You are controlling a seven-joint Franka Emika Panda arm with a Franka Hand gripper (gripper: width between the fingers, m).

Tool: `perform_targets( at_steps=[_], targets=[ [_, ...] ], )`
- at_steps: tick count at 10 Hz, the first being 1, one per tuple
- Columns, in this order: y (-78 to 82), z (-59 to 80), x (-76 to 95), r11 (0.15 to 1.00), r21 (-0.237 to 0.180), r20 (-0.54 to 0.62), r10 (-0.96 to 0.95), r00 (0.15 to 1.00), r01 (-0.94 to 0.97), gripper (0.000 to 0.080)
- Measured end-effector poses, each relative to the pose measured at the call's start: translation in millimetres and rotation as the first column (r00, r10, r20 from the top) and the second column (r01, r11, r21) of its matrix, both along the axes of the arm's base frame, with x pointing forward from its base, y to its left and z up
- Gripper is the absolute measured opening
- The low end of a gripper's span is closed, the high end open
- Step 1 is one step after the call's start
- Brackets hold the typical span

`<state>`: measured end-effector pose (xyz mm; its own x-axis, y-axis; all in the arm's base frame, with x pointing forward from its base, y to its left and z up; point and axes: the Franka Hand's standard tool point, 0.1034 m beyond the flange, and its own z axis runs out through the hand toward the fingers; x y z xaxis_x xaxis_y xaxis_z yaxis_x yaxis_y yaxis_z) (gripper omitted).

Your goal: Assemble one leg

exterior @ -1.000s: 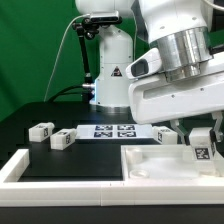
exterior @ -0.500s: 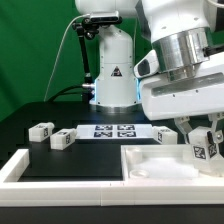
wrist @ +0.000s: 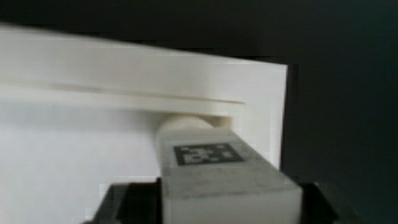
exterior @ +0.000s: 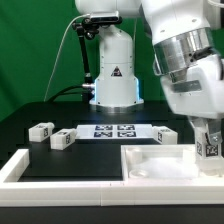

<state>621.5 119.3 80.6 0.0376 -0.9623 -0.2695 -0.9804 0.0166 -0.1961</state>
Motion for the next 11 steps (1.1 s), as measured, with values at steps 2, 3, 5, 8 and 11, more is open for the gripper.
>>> perform_targets(
  at_steps=[2, 3, 5, 8, 11],
  targets=[
    [2.1, 0.0, -0.8, 1.000, 0.020, -0.012, -0.020, 1.000, 0.021, 0.0375],
    [2.4, 0.0, -0.8, 1.000, 0.017, -0.007, -0.005, 1.000, 0.005, 0.0375],
    [-2.3, -0.2, 0.0, 0.993, -0.011, 0.029, 0.114, 0.993, -0.114, 0.0555],
    [-13.3, -1.9, 0.9, 0.879, -0.104, 0.088, 0.475, 0.876, -0.466, 0.0645],
    [-11.2, -2.9, 1.7, 0.645, -0.185, 0.064, 0.761, 0.646, -0.741, 0.0649]
  ],
)
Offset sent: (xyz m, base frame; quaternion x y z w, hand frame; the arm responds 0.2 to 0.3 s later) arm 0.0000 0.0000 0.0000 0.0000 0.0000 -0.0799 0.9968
